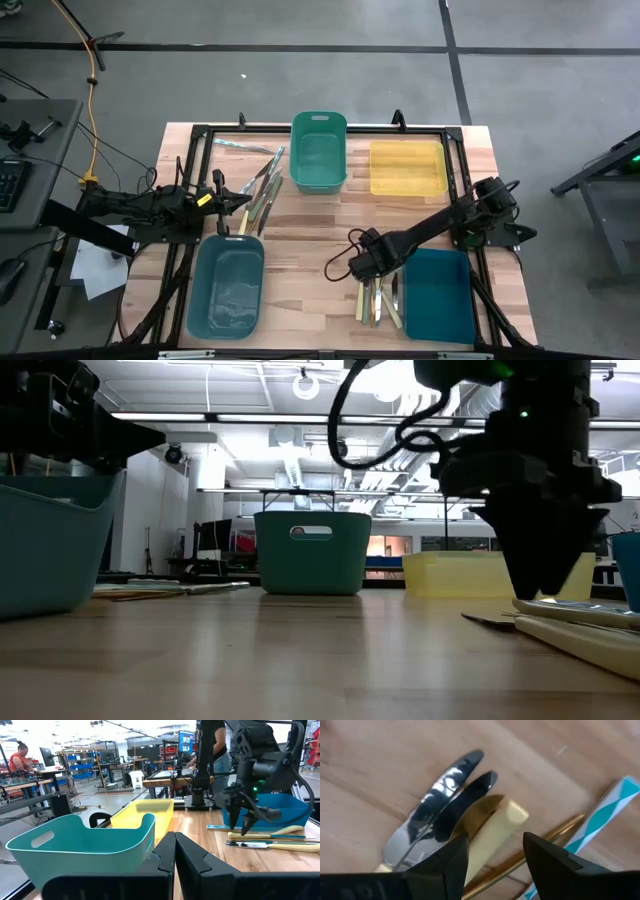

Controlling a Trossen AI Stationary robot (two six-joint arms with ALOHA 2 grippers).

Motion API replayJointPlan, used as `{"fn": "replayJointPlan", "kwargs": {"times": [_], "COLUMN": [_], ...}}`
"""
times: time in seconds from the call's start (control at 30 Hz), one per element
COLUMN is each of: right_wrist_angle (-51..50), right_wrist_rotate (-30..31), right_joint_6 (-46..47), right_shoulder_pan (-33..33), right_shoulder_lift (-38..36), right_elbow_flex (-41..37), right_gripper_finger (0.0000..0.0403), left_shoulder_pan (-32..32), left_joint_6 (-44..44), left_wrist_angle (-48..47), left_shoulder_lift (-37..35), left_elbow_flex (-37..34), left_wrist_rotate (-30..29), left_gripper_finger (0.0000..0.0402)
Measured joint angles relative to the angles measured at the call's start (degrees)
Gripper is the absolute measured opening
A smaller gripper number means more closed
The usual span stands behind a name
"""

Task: Sort silverware by color (type)
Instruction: Put the yellow knife into the green bin

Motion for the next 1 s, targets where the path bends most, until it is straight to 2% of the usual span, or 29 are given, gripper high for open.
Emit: {"fn": "replayJointPlan", "kwargs": {"times": [0.67, 1.0], "right_wrist_angle": [-1.05, -1.04], "right_wrist_rotate": [3.02, 3.12], "right_joint_6": [4.13, 4.32], "right_shoulder_pan": [0.53, 0.90], "right_shoulder_lift": [0.54, 0.54], "right_elbow_flex": [-0.02, -0.04], "right_gripper_finger": [0.0182, 0.0129], "left_shoulder_pan": [0.01, 0.01], "left_joint_6": [0.00, 0.00], "left_wrist_angle": [0.02, 0.02], "left_shoulder_lift": [0.00, -0.01], "left_elbow_flex": [0.01, 0.01], "left_wrist_rotate": [0.00, 0.00], "left_gripper_finger": [0.0000, 0.0000]}}
